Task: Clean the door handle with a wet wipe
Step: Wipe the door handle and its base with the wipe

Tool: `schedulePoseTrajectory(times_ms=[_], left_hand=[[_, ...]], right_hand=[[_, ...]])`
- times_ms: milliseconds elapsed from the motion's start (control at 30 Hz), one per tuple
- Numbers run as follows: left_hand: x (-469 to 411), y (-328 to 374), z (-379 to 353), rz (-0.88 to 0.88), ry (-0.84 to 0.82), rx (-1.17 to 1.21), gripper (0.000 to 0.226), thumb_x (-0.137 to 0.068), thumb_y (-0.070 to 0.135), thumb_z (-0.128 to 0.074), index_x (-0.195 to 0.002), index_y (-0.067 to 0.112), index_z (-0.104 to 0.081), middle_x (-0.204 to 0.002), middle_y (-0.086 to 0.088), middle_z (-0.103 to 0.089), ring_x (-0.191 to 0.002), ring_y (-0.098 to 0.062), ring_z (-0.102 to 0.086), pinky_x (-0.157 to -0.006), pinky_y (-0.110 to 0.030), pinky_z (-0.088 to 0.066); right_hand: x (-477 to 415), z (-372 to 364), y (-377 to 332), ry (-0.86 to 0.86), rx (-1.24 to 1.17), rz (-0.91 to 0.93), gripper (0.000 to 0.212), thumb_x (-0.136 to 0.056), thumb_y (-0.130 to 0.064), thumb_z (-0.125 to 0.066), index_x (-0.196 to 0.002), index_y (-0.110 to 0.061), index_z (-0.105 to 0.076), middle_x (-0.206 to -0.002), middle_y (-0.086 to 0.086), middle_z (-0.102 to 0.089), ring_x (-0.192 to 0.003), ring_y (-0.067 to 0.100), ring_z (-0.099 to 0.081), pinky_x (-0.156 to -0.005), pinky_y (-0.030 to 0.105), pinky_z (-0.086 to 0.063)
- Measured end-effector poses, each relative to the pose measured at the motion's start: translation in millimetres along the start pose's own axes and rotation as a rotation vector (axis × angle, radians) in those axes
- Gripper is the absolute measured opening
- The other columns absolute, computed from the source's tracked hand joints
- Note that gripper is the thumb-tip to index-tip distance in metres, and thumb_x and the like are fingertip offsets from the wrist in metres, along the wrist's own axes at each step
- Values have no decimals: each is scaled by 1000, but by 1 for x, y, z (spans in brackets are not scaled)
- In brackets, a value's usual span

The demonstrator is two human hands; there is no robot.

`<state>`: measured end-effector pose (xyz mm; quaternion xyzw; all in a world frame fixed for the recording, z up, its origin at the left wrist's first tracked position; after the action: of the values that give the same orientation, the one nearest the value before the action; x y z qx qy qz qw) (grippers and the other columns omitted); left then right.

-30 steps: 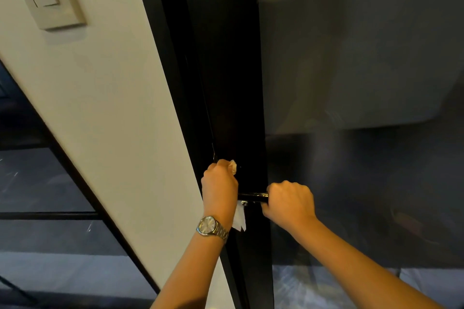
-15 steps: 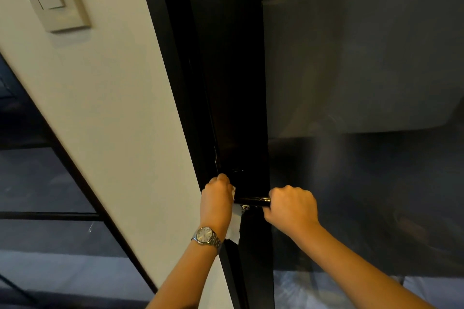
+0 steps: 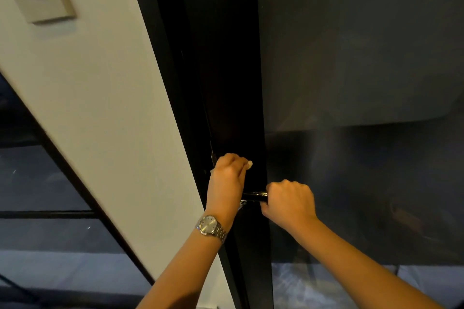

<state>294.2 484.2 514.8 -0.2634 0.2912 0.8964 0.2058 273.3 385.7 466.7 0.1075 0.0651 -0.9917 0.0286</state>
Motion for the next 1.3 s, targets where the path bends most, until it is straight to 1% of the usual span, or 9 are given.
schedulePoseTrajectory(times_ms=[100,300,467,600,767,900,1000,1133,1300], left_hand=[[2,7,-4,-122,-59,-68,16,-78,10,-70,-92,2,-71,-99,-12,-65,-83,-23,-65,-75,-16,-45],[0,-15,11,10,-12,8,13,-82,10,-66,-93,5,-72,-94,-11,-65,-80,-20,-64,-69,6,-36],[-8,-9,12,-100,-91,-53,14,-78,6,-68,-89,1,-72,-85,-16,-67,-74,-26,-66,-75,-15,-43],[-10,-20,18,25,-31,-9,20,-88,13,-59,-102,3,-69,-102,-16,-63,-90,-26,-62,-71,-2,-32],[-7,-14,11,-53,-86,-44,19,-88,9,-57,-101,0,-68,-102,-20,-63,-92,-30,-62,-78,-14,-38],[1,-13,-1,-137,-189,-67,14,-79,0,-62,-88,-1,-72,-85,-21,-66,-74,-33,-67,-74,-24,-45],[5,-13,-4,-134,-160,-86,17,-78,1,-62,-93,-1,-70,-88,-21,-64,-74,-35,-66,-70,-25,-45],[9,-4,-9,-171,-161,-128,27,-91,11,-52,-117,7,-60,-112,-11,-52,-96,-24,-55,-75,-19,-40],[10,-1,-6,-162,-170,-53,30,-93,27,-49,-118,14,-59,-114,-2,-55,-96,-9,-54,-78,-7,-36]], right_hand=[[-1,1,0,10,2,10,27,-89,-38,-50,-97,-16,-64,-94,4,-67,-87,24,-64,-58,29,-34],[0,1,-1,19,-5,32,27,-90,-37,-49,-94,-15,-64,-90,4,-67,-84,25,-64,-49,26,-29],[-1,2,0,46,6,24,27,-89,-37,-50,-94,-15,-64,-91,4,-68,-85,24,-64,-55,28,-33],[-1,2,-1,49,3,34,27,-90,-37,-49,-94,-15,-64,-89,4,-68,-84,24,-64,-50,26,-29],[-2,0,1,38,-10,36,27,-90,-37,-48,-93,-16,-64,-71,-3,-56,-74,22,-60,-43,23,-19],[-1,1,-1,39,-11,57,27,-90,-37,-48,-96,-15,-64,-89,3,-67,-84,23,-64,-44,23,-19],[-1,0,-2,37,-8,56,27,-91,-36,-47,-98,-15,-64,-90,4,-67,-83,23,-64,-44,23,-19],[-2,0,0,37,-13,34,27,-90,-37,-48,-97,-16,-64,-91,3,-67,-83,23,-64,-50,26,-29],[-1,3,2,52,-22,5,27,-90,-39,-49,-95,-17,-64,-91,3,-66,-84,23,-64,-57,28,-34]])
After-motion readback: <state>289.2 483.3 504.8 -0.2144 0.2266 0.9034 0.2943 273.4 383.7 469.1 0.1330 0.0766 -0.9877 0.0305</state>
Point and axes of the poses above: each hand's wrist, its own x-axis away from the middle knuckle, its own z-axis out of the back of the hand, y = z × x, the point moved 10 cm from there along -x, towards the middle knuckle
